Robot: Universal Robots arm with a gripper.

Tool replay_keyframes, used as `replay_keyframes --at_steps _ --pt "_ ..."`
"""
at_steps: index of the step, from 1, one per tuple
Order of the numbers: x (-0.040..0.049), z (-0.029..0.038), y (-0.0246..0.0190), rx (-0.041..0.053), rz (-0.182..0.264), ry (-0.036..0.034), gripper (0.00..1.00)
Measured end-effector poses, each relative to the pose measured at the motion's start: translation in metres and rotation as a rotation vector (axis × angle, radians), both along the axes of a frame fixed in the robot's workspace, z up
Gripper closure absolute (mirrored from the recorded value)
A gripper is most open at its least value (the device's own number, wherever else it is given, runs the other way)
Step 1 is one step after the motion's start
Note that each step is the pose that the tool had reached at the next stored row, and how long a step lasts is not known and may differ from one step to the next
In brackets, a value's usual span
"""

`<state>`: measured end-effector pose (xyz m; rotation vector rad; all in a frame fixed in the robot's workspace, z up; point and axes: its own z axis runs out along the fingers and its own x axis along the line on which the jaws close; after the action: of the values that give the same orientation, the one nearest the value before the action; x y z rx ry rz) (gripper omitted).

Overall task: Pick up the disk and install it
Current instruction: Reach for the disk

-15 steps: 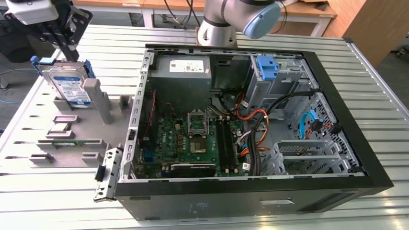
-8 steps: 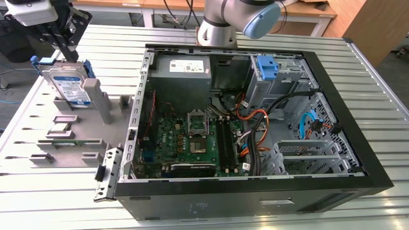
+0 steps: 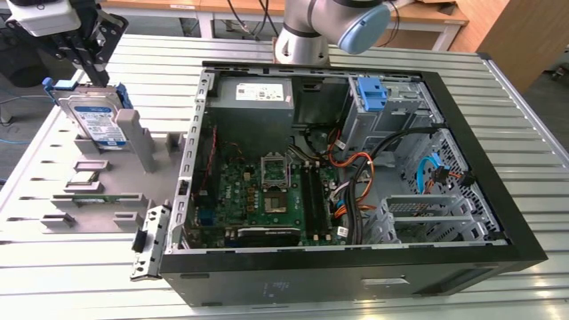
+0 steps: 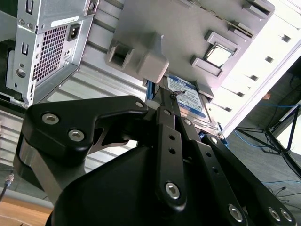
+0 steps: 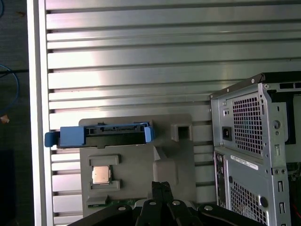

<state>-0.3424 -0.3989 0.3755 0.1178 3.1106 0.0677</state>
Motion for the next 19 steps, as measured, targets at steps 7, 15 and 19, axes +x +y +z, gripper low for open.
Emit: replay_keyframes --at_steps 7,15,19 --pt "-0.0019 -0.0073 0.0001 0.0000 0.000 -0.0001 0.89" --pt "-0.0054 -0.0143 0.0053 0.0000 0.000 0.0000 0.89" --pt "-0.0057 -0.0175 0.0104 -0.0001 0.000 0.0001 0.89"
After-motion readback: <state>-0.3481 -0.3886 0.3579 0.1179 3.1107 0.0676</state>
